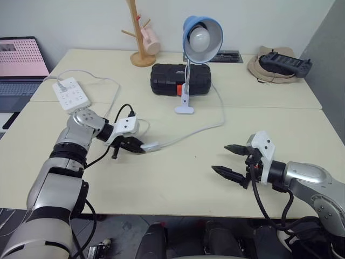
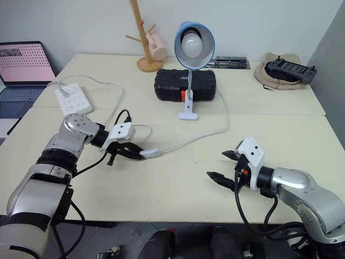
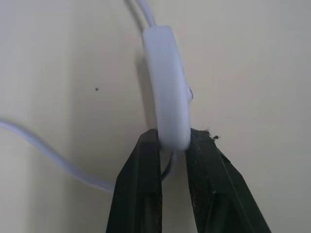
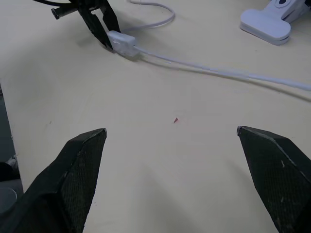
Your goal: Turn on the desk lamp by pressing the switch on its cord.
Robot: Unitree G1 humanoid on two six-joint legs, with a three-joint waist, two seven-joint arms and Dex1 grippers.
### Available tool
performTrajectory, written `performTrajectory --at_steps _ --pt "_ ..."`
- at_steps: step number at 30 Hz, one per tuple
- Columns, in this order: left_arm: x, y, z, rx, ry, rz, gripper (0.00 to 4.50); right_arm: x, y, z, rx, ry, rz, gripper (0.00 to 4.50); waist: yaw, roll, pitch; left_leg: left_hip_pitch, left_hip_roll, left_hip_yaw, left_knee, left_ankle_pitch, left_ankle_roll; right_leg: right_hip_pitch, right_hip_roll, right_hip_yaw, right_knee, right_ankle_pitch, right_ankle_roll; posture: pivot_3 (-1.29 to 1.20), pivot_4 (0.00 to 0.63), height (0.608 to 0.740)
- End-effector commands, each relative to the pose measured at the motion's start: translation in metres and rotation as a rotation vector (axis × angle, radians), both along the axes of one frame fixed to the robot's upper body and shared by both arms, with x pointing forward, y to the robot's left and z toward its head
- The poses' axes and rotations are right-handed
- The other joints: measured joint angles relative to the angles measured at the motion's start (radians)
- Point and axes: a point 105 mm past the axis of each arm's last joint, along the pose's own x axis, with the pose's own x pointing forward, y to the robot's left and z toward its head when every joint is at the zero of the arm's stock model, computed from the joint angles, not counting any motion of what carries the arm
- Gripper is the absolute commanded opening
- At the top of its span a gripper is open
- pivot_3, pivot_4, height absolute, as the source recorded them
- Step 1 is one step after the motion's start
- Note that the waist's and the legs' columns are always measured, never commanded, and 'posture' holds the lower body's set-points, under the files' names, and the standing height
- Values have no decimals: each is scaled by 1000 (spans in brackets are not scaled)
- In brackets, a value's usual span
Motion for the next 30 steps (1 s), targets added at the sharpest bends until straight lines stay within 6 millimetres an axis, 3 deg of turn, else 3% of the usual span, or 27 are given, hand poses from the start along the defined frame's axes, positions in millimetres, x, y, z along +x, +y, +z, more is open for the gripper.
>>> performTrajectory --at_steps 1,5,8,17,30 --pt "-16 -57 57 -398 264 55 374 -13 3 11 193 103 26 4500 -3 0 0 -1 1 -2 0 0 0 -1 0 0 0 0 0 0 150 740" --pt "-40 -97 87 -614 439 68 374 -4 3 25 502 209 -41 4500 -5 0 0 0 5 -7 0 0 0 1 -1 1 0 0 0 0 150 740" --pt "-53 -115 102 -719 536 91 374 -3 6 34 610 261 -43 4500 -4 0 0 1 5 -7 1 0 0 2 -2 1 1 0 0 0 150 740" --pt "-70 -126 105 -807 679 125 374 4 17 78 827 319 35 4500 -18 1 0 2 3 -6 -1 0 0 2 0 2 1 0 0 0 150 740" --pt "-81 -129 107 -817 700 114 374 7 38 89 852 369 95 4500 -16 1 0 2 2 -4 0 0 0 1 -2 3 0 0 0 0 150 740"
